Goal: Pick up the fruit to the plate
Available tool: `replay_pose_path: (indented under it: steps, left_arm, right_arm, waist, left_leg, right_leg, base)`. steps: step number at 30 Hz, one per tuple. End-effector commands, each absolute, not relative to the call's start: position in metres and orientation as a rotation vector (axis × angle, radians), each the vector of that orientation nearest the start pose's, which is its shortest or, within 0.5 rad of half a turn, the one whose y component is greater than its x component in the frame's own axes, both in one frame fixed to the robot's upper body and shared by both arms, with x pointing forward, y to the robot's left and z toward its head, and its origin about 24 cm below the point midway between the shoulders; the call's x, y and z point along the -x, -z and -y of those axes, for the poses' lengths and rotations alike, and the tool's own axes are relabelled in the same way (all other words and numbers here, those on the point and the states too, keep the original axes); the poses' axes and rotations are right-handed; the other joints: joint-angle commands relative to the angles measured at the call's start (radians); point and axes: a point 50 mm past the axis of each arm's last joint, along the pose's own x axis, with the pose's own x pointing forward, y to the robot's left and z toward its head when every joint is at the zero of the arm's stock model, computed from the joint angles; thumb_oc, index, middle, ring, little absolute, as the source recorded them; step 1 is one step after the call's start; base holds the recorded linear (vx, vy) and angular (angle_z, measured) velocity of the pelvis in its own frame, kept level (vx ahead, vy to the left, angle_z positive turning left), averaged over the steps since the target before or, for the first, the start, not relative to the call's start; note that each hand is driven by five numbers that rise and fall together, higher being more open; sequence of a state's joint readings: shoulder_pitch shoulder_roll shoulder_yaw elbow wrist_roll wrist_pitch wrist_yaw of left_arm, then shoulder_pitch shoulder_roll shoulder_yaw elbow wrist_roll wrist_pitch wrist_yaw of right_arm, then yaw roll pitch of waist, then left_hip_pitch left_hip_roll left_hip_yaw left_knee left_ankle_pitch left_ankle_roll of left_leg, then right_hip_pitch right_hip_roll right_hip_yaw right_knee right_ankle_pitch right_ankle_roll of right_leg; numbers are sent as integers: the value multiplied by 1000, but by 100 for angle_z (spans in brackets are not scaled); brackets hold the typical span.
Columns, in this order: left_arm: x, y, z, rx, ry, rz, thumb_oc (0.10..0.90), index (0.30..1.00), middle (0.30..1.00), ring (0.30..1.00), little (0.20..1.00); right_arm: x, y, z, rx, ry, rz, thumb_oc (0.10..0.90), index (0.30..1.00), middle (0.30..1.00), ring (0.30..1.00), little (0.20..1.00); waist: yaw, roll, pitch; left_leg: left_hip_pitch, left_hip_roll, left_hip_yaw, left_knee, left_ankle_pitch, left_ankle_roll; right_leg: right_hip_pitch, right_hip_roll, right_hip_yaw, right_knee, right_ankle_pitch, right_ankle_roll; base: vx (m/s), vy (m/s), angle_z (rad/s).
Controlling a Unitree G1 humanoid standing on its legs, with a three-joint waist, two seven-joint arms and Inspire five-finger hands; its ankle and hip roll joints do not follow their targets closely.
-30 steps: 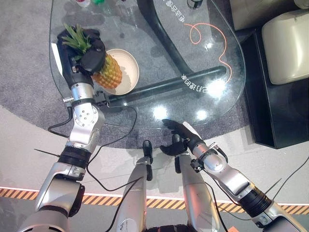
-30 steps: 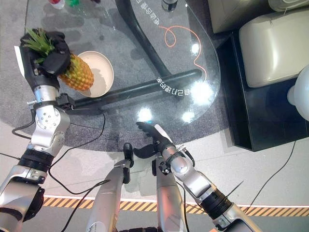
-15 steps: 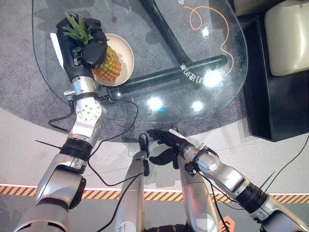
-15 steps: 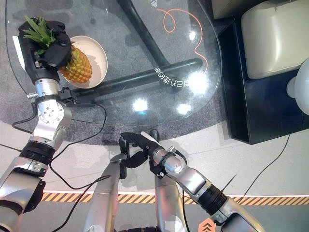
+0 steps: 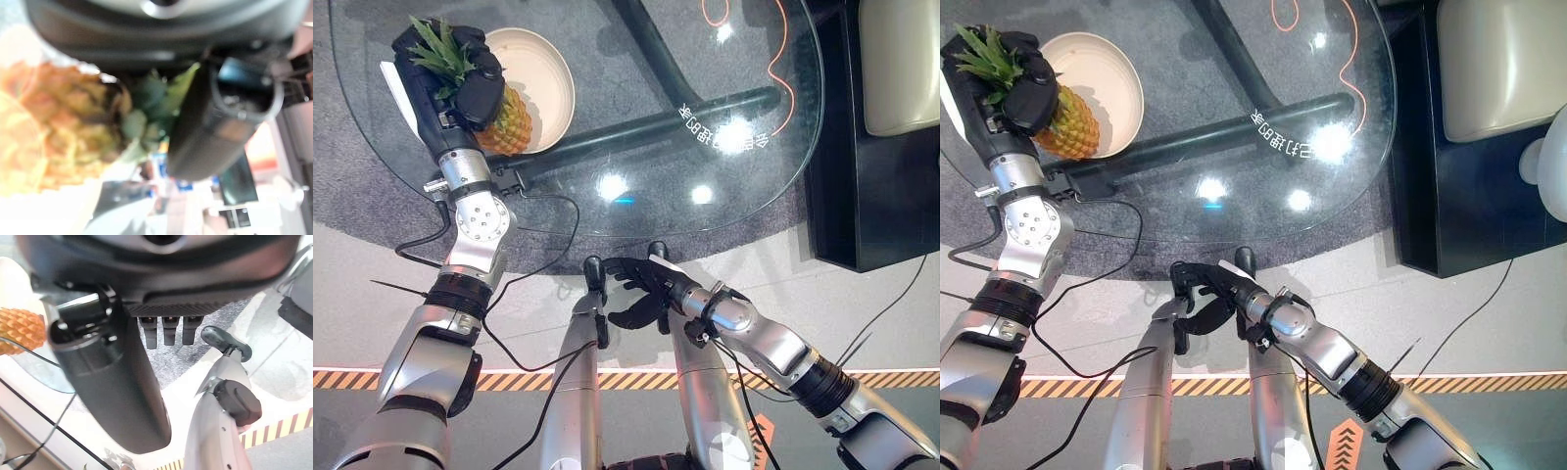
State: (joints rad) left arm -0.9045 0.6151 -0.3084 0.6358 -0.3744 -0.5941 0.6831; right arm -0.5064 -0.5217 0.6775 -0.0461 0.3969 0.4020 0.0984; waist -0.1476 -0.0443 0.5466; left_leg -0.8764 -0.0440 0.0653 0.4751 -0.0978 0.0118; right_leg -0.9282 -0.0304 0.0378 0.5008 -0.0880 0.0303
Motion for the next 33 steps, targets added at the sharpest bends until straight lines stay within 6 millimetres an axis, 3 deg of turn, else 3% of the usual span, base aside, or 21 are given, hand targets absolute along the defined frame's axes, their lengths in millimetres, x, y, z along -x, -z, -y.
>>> replay_pose_path:
  steps: [1, 8, 23, 33]
  left_arm:
    - [-326, -322, -223, -19, -438, 1261, 100, 300, 300, 300, 200]
    - [-322, -320, -218, 12, -427, 1307, 100, 300, 300, 300, 200]
    - [-311, -323, -205, 29, -464, 1433, 100, 300, 300, 300, 200]
    - [-312, -322, -204, 81, -473, 1419, 100, 300, 300, 300, 200]
  right_arm:
    - [-267, -100, 60, 274, -919, -127, 800, 900, 900, 900, 900]
    - [-262, -102, 60, 224, -1007, -174, 800, 900, 900, 900, 900]
    - [-271, -107, 71, 216, -1010, -197, 800, 900, 900, 900, 900]
    - [-277, -112, 72, 217, -983, -184, 800, 900, 900, 900, 900]
  waist:
    - [13, 3, -27]
    - [18, 10, -27]
    - [24, 13, -27]
    - [27, 18, -27]
  left_leg:
    - [13, -34, 46, -5, 30, 42]
    - [-25, -38, 39, -1, 43, 34]
    - [-77, -45, 20, 13, 62, 21]
    - [-93, -49, 16, 15, 71, 15]
  right_leg:
    - [-7, 40, 7, -108, 160, -2]
    - [-39, 45, 7, -99, 158, -7]
    - [-81, 52, 2, -84, 154, -24]
    - [-92, 56, 2, -82, 151, -31]
  base:
    - [8, 65, -3]
    - [3, 28, -1]
    - [5, 4, -1]
    - [0, 0, 0]
